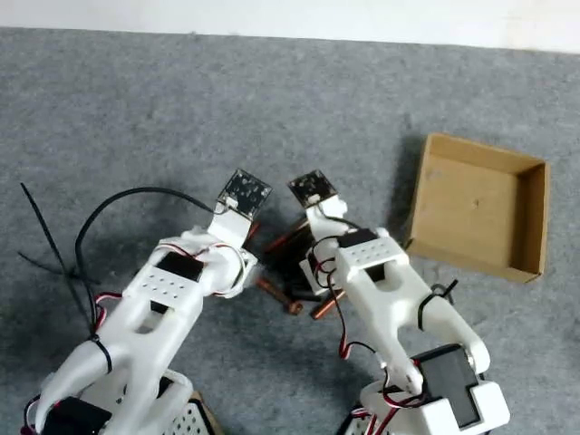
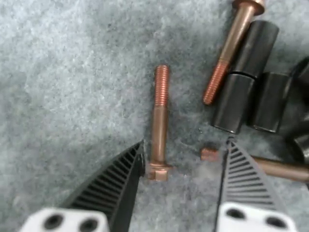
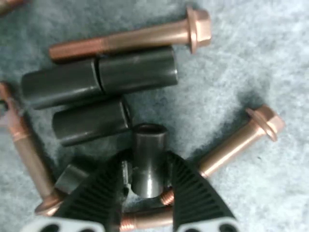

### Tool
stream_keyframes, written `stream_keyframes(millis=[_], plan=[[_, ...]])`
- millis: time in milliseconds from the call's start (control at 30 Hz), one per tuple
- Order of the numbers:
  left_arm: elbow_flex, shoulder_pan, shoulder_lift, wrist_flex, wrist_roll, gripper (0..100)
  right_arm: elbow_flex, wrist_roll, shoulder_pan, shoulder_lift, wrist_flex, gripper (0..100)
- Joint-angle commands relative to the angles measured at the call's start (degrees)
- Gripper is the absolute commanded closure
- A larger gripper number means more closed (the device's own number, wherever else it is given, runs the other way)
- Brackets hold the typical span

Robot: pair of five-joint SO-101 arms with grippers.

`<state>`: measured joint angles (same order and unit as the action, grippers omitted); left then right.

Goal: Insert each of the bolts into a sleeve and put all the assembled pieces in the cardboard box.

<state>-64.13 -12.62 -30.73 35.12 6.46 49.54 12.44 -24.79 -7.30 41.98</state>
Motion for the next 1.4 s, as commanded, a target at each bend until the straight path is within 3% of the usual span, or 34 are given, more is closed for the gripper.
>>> stream_keyframes(millis=[0,267,433,667,867,1367], plan=[[2.7,-0.8,0.0,0.4,0.4,74,0.6,0.1,0.2,-0.2,-0.2,99.4],[2.7,-1.0,1.2,0.4,2.8,74,0.6,0.1,0.2,-0.2,-0.2,99.4],[7.7,-1.0,11.7,0.4,2.8,72,0.6,0.1,0.2,-0.2,-0.3,99.4],[16.7,0.6,21.6,8.7,2.5,72,0.7,0.1,0.2,-0.2,-0.3,99.4],[18.2,4.4,22.5,12.9,2.5,72,0.7,0.1,0.2,-0.2,-0.3,99.4],[18.2,4.6,22.5,13.1,2.5,72,0.7,0.1,0.2,-0.2,-0.3,99.4]])
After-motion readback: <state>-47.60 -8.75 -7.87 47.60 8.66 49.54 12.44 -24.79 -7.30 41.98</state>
